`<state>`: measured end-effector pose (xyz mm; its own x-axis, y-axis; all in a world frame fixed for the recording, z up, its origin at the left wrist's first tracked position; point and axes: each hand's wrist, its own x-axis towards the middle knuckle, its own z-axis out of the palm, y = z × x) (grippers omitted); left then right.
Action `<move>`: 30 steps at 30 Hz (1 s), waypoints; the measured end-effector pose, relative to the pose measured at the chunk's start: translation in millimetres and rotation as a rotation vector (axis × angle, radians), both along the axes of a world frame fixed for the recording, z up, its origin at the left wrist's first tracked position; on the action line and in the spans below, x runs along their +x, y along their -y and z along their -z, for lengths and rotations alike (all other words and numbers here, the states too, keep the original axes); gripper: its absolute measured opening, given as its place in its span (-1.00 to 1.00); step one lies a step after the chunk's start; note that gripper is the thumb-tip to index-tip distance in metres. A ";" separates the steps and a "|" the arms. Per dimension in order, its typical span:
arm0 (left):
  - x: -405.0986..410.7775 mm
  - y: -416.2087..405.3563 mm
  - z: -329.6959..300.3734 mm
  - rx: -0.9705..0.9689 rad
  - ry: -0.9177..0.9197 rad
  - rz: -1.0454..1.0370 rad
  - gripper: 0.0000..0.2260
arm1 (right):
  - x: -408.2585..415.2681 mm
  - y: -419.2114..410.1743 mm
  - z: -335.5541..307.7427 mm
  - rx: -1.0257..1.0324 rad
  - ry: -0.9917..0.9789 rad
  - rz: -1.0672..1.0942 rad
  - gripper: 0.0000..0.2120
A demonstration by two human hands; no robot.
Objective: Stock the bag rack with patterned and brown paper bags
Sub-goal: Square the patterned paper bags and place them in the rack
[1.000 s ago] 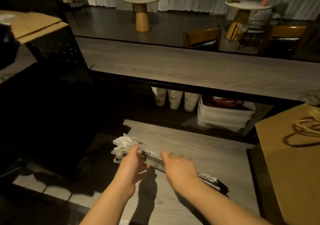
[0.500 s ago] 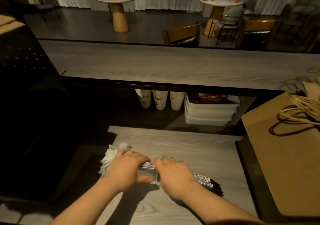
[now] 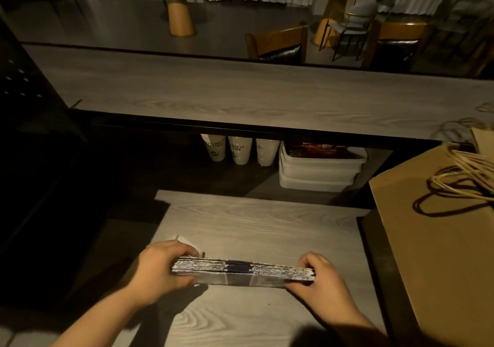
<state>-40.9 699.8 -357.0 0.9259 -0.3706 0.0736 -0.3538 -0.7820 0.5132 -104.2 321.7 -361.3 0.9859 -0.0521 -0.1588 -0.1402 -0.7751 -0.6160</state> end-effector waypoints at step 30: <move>-4.9 -11.0 14.1 -0.116 -0.073 -0.096 -0.73 | 43.0 -42.8 -79.5 -0.369 -0.134 -0.434 -0.58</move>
<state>-45.8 710.7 -371.2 0.9610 -0.2735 0.0420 -0.2391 -0.7441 0.6238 -61.1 364.5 -281.8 0.9021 0.2761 -0.3317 0.1796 -0.9390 -0.2932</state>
